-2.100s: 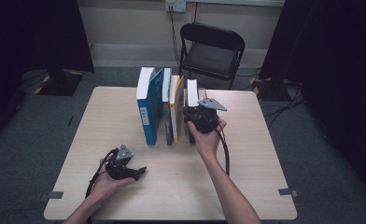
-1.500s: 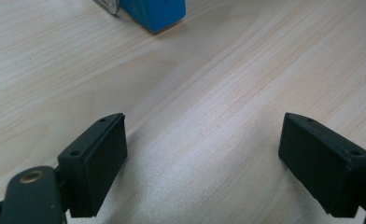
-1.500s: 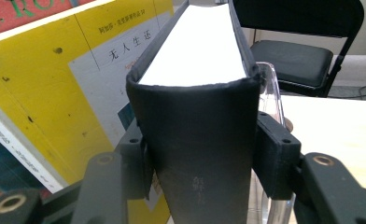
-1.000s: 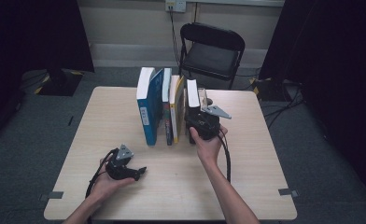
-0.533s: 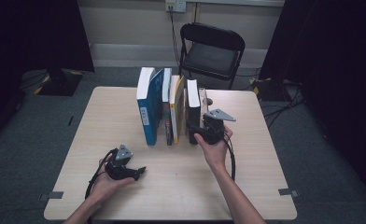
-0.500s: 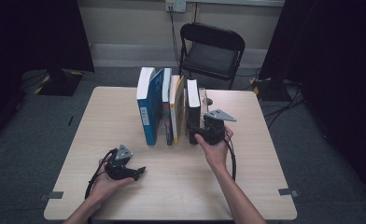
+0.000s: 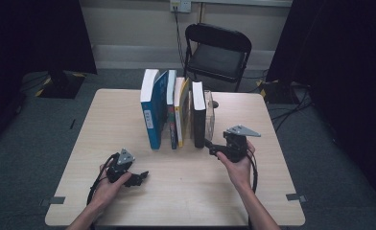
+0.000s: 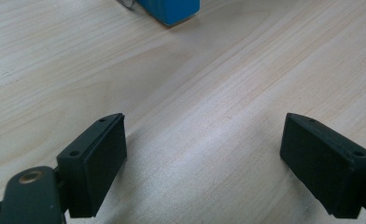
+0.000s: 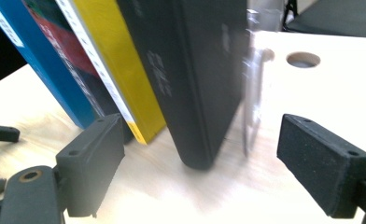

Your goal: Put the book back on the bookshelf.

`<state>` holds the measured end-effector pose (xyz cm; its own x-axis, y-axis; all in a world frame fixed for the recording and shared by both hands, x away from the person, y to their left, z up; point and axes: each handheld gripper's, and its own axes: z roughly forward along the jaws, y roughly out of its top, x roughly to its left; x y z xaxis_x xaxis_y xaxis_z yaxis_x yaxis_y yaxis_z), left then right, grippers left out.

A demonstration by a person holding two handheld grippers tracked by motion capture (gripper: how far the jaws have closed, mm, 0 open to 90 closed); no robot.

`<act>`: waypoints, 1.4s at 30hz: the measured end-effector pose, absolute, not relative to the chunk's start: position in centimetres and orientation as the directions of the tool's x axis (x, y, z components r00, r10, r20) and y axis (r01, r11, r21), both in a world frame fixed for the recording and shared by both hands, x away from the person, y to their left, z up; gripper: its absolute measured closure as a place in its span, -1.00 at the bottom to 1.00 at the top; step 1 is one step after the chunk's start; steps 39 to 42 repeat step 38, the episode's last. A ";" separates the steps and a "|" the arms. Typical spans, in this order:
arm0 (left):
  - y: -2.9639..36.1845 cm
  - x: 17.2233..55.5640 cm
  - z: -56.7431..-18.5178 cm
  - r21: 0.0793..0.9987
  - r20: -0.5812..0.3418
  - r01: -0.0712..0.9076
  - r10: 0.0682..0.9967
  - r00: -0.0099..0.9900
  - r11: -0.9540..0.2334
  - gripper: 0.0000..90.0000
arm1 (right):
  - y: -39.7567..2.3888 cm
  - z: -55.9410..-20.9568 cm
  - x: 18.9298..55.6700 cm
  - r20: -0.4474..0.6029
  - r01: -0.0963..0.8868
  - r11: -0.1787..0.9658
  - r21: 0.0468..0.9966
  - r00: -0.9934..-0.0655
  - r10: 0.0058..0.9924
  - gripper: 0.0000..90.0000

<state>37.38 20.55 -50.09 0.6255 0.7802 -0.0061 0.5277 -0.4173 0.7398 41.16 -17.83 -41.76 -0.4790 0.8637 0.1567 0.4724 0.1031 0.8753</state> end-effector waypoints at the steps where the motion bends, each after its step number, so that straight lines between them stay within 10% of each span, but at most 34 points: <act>1: 20.6 37.4 -50.1 0.739 -0.004 0.531 0.785 0.619 -0.415 -0.68 | -18.3 -41.9 40.9 0.169 0.482 0.097 0.871 -0.478 0.862 -0.67; 25: 21.2 37.3 -50.1 0.738 -0.006 0.559 0.824 0.567 -0.379 -0.68 | -26.7 -48.9 34.9 0.084 0.686 0.218 0.694 -0.379 0.922 -0.67; 42: 21.2 37.4 -50.1 0.737 -0.004 0.561 0.827 0.562 -0.378 -0.71 | -26.5 -50.0 34.6 -0.013 0.628 0.254 0.735 -0.362 0.932 -0.70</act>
